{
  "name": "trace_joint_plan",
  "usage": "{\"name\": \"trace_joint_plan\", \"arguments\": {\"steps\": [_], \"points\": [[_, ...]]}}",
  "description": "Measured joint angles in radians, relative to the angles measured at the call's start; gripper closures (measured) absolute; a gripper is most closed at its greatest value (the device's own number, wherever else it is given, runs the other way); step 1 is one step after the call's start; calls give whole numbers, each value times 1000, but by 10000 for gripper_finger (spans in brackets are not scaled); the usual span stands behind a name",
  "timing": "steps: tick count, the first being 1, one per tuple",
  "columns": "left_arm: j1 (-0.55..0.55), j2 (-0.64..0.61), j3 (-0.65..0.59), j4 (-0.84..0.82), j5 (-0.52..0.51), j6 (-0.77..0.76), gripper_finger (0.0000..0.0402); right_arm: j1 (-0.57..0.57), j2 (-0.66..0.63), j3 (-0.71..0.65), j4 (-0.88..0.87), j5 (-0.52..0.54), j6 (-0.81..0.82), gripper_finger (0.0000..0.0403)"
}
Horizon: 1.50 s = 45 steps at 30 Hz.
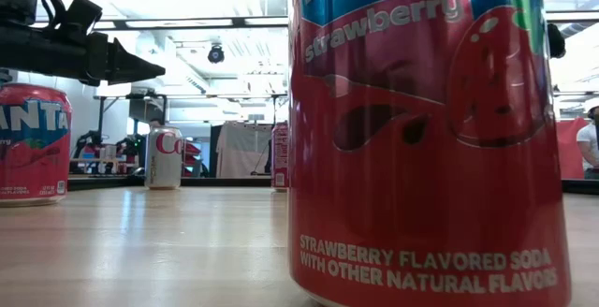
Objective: Place canned beverage on shelf
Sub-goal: Put the blue soda can on the shelf aligned with the other blue soda can
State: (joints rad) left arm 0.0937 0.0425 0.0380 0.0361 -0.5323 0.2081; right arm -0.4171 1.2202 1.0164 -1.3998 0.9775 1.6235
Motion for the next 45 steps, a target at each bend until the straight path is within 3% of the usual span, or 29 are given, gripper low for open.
{"name": "trace_joint_plan", "arguments": {"steps": [16, 45], "points": [[0, 0, 0, 0, 0, 0, 3, 0, -9, 81, -47, -299, -136, 58], [0, 0, 0, 0, 0, 0, 3, 0, -9, 90, -138, -350, -60, 58]]}}
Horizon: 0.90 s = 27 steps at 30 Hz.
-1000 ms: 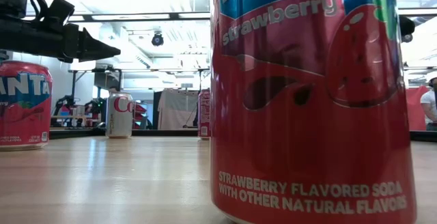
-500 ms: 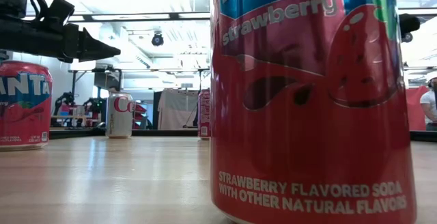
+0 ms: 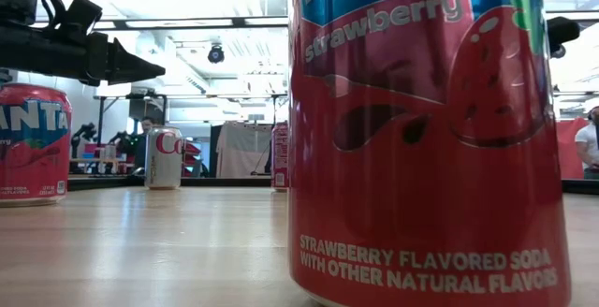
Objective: Place canned beverage on shelf
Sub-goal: Put the blue soda can on the shelf aligned with the other blue soda can, then put the bottom red soda can on the shelf
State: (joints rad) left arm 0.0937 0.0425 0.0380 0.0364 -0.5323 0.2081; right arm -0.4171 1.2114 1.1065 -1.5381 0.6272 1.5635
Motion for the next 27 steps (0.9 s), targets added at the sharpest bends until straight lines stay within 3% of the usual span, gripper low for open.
{"name": "trace_joint_plan", "arguments": {"steps": [23, 27], "points": [[0, 0, 0, 0, 0, 0, 3, -1, 0, -1, -27, 70, 52, 58], [0, 0, 0, 0, 0, 0, 3, -1, 0, -1, -25, -16, 39, 58]]}}
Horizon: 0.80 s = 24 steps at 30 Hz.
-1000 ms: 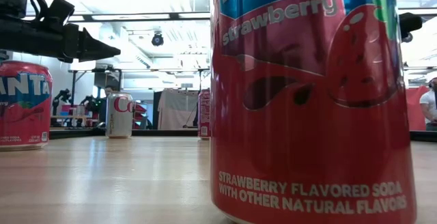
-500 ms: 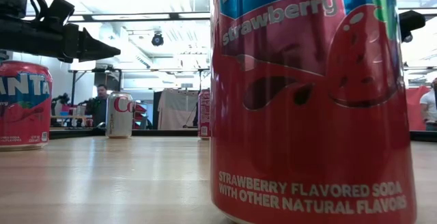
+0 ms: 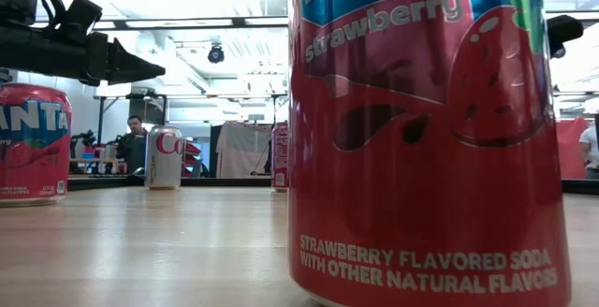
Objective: Place canned beverage on shelf
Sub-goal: Put the bottom red soda can on the shelf
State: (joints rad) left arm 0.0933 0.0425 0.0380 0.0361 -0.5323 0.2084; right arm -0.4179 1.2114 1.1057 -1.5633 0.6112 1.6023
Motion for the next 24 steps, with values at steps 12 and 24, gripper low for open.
{"name": "trace_joint_plan", "arguments": {"steps": [12, 24], "points": [[0, 0, 0, 0, 0, 0, 3, 42, 0, 47, 99, -458, -296, 58], [0, 0, 0, 0, 0, 0, 3, 310, 139, 66, 312, -430, -284, 58]]}}
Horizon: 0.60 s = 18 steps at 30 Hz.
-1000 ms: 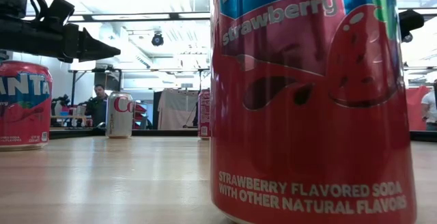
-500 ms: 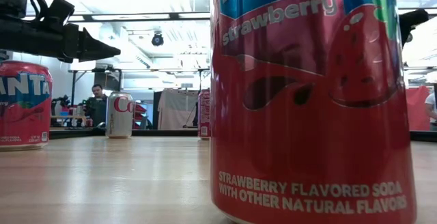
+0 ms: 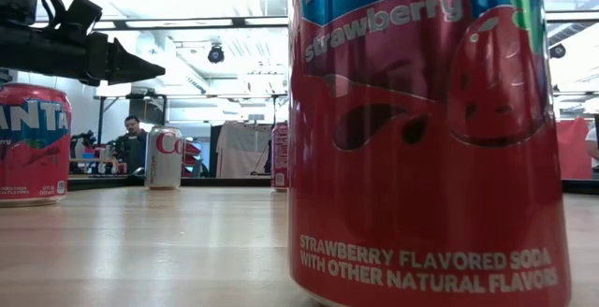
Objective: Place canned beverage on shelf
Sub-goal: Put the bottom red soda can on the shelf
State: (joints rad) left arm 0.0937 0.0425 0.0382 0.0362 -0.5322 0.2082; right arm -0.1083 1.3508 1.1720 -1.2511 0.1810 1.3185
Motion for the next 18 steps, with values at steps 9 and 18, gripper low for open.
{"name": "trace_joint_plan", "arguments": {"steps": [9, 18], "points": [[0, 0, 0, 0, 0, 0, 3, 165, 139, 42, 61, -20, 4, 58], [0, 0, 0, 0, 0, 0, 3, 368, 147, 44, 186, 117, 185, 68]]}}
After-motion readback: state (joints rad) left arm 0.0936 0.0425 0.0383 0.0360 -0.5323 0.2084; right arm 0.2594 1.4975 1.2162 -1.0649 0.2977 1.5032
